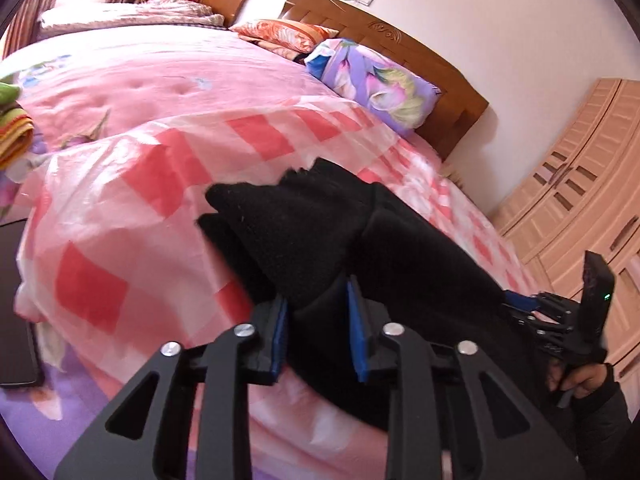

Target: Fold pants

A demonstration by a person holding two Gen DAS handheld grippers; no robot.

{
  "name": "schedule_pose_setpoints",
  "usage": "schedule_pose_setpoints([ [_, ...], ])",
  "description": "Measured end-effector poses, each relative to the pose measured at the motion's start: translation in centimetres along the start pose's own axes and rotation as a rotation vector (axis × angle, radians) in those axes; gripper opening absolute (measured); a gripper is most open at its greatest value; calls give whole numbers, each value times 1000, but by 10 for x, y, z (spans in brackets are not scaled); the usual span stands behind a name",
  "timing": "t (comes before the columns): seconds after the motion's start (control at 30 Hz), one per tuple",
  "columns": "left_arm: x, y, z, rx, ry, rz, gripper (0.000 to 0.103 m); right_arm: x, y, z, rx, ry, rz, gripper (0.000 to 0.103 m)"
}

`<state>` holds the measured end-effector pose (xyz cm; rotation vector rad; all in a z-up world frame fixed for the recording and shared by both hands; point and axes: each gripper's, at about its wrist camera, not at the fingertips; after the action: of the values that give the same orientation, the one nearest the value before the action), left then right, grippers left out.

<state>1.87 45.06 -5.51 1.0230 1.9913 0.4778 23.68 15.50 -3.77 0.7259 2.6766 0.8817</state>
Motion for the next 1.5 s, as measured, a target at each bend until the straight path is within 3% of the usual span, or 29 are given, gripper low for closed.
schedule_pose_setpoints([
  [0.03, 2, -1, -9, -24, 29, 0, 46, -2, -2, -8, -17, 17, 35, 65],
  [0.07, 4, -1, -17, -48, 67, 2, 50, -3, -6, -16, -42, 23, 52, 65],
  [0.13, 3, 1, -37, -122, 143, 15, 49, -5, -10, -33, -91, 40, 86, 65],
  [0.2, -5, 7, -52, -173, 98, 27, 49, -9, -13, -41, -105, 76, 149, 65],
  [0.33, -40, 13, -43, -139, -26, 109, 53, 10, -22, -40, -50, 200, 198, 65],
  [0.43, -67, 5, -22, -74, -74, 188, 53, 55, -28, -55, -58, 239, 84, 65],
  [0.53, -81, -9, -3, -27, -57, 257, 53, 99, -34, -74, -83, 277, -37, 64],
  [0.57, -81, -12, -1, -22, -45, 262, 54, 111, -37, -78, -95, 272, -79, 58],
  [0.67, -71, -16, -2, -11, -51, 208, 54, 141, -43, -72, -68, 247, -184, 37],
  [0.83, -52, -27, -20, 9, -63, 146, 57, 145, -46, -47, -30, 236, -178, 28],
  [1.0, -46, -46, -30, 67, -105, 147, 62, 139, -44, -38, -35, 211, -152, 7],
  [1.13, -52, -60, -25, 141, -216, 118, 65, 144, -43, -49, -72, 191, -170, 5],
  [1.3, -60, -69, -4, 242, -427, -8, 77, 138, -39, -73, -132, 247, -120, 6],
  [1.43, -60, -68, 19, 279, -484, -106, 76, 137, -39, -73, -131, 251, -106, 5],
  [1.5, -54, -66, 24, 256, -496, -165, 69, 140, -40, -72, -133, 247, -110, 5],
])
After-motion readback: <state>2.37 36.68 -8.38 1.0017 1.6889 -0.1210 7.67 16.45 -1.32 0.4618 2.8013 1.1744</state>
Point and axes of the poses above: each gripper's, at about its wrist camera, not at the fingertips, and z roughly the way its jaws point, x to its left, y to its top, and after that the axes turned 3 degrees about -y, right-handed
